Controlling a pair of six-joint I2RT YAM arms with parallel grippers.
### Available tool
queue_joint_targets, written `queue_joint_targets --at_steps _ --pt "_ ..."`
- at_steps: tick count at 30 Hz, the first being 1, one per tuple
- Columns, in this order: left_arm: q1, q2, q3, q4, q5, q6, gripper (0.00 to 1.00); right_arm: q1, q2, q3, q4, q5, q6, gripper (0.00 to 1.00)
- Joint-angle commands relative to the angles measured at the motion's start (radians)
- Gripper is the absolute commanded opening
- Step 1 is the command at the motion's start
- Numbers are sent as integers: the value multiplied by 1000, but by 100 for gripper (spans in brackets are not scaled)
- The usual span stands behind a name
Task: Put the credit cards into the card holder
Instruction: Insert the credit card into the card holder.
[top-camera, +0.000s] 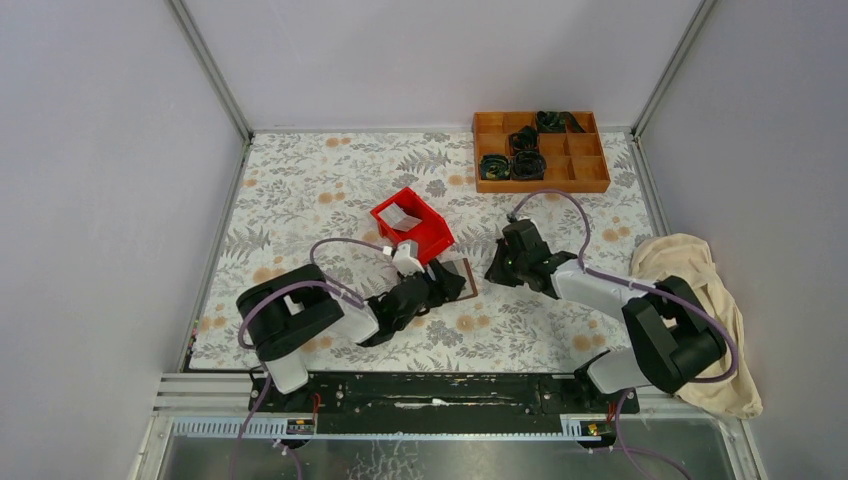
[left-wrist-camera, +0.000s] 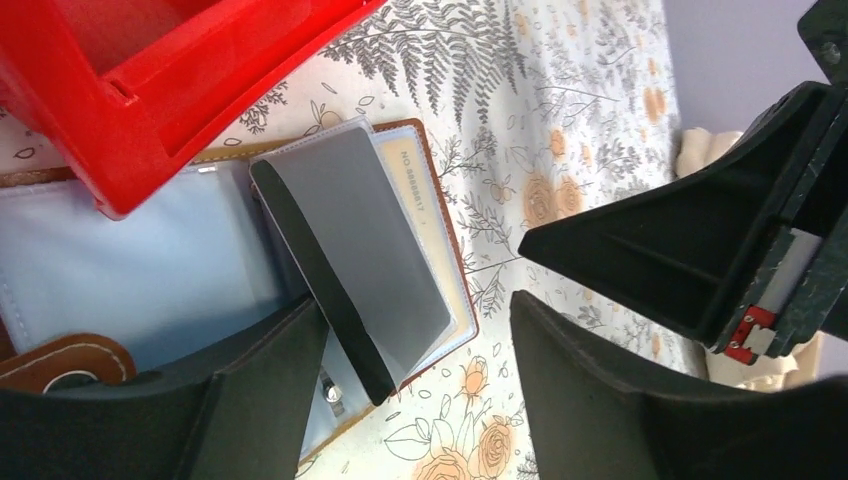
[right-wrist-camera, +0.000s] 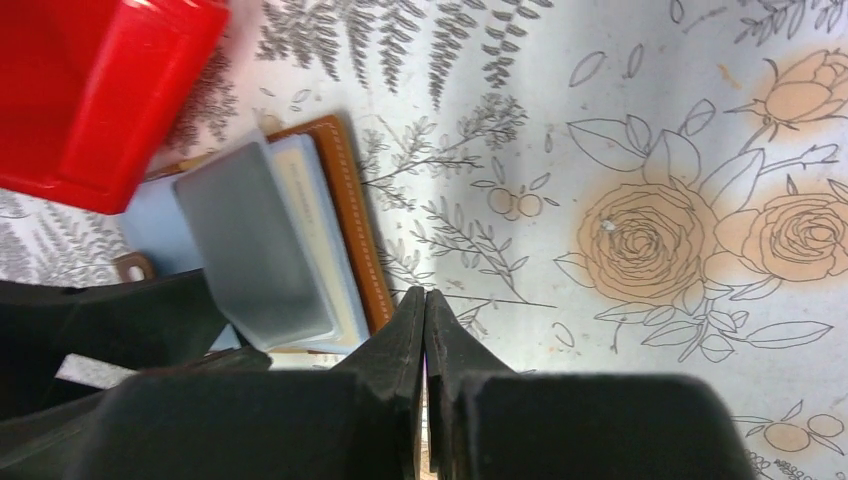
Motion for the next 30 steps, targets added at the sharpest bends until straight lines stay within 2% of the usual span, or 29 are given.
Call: queue_joint_targets --at_steps 1,8,20,24,27,30 --pt "10 75 -84 110 88 11 72 12 -62 -4 54 -67 -13 2" --pt "26 127 -108 235 139 -12 50 11 -6 32 107 -160 -15 2" --pt "38 144 -100 226 144 -19 32 17 108 59 165 -205 3 2" --pt "38 146 -93 208 147 -21 35 20 133 41 179 -192 19 2" --pt "37 139 -94 190 134 -23 47 18 146 23 177 -166 37 1" --pt "38 126 -61 99 129 -11 62 19 160 5 180 -151 47 1"
